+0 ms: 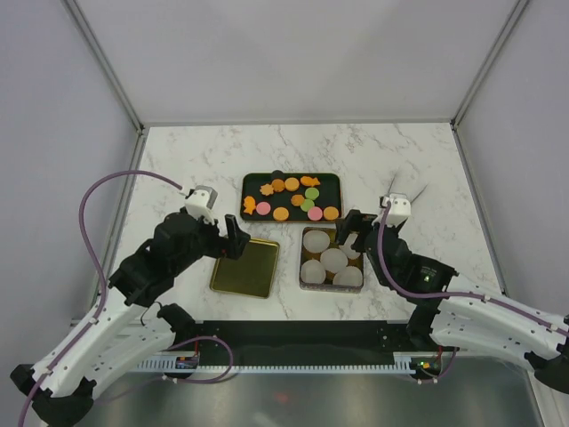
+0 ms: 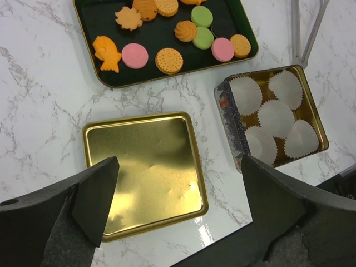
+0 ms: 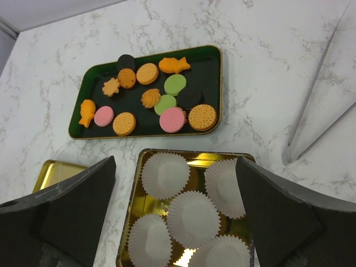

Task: Pack the cookies

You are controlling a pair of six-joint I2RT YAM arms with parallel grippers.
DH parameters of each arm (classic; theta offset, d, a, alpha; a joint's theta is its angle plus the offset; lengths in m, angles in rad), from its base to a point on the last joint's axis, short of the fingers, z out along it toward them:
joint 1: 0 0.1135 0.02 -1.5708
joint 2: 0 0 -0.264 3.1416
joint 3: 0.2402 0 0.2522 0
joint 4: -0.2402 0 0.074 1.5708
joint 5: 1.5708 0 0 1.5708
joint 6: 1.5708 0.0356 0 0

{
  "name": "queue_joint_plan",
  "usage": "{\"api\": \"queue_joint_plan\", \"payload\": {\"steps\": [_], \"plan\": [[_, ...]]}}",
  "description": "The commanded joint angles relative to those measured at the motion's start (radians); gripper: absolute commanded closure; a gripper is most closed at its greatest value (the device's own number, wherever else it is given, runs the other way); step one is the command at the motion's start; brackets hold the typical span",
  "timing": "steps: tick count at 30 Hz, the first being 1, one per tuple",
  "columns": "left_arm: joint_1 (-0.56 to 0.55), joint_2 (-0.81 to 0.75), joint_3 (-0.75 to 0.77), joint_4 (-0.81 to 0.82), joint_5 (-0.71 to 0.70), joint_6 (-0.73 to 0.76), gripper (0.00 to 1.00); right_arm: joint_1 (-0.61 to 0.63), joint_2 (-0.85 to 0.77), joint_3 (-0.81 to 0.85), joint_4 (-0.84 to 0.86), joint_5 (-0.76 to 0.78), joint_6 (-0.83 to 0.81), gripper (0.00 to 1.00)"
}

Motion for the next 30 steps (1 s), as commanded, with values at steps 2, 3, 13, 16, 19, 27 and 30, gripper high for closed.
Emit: {"api": "queue_joint_plan", "payload": {"steps": [2, 3, 13, 16, 19, 27, 30], "plan": [[-0.005, 0.008, 0.016, -0.010, 0.074, -0.025, 0.00, 0.004, -0.018, 0.078, -0.136, 0.060, -0.003, 0.02], [-0.003, 0.007, 0.002, -0.015, 0.087, -0.031, 0.00, 0.002, -0.012, 0.089, -0.153, 0.060, -0.018, 0.02], [-0.006, -0.041, -0.017, -0.028, 0.111, -0.028, 0.00, -0.427, 0.150, 0.146, -0.210, -0.138, -0.119, 0.02], [-0.006, -0.068, -0.021, -0.028, 0.107, -0.030, 0.00, -0.588, 0.228, 0.161, -0.202, -0.220, -0.153, 0.02], [-0.006, -0.076, -0.023, -0.027, 0.108, -0.031, 0.00, -0.680, 0.284, 0.152, -0.163, -0.308, -0.170, 0.02], [-0.008, -0.102, -0.026, -0.027, 0.099, -0.033, 0.00, -0.800, 0.535, 0.168, -0.023, -0.360, -0.158, 0.02], [-0.008, -0.107, -0.027, -0.027, 0.096, -0.034, 0.00, -0.822, 0.601, 0.170, 0.049, -0.377, -0.159, 0.03]]}}
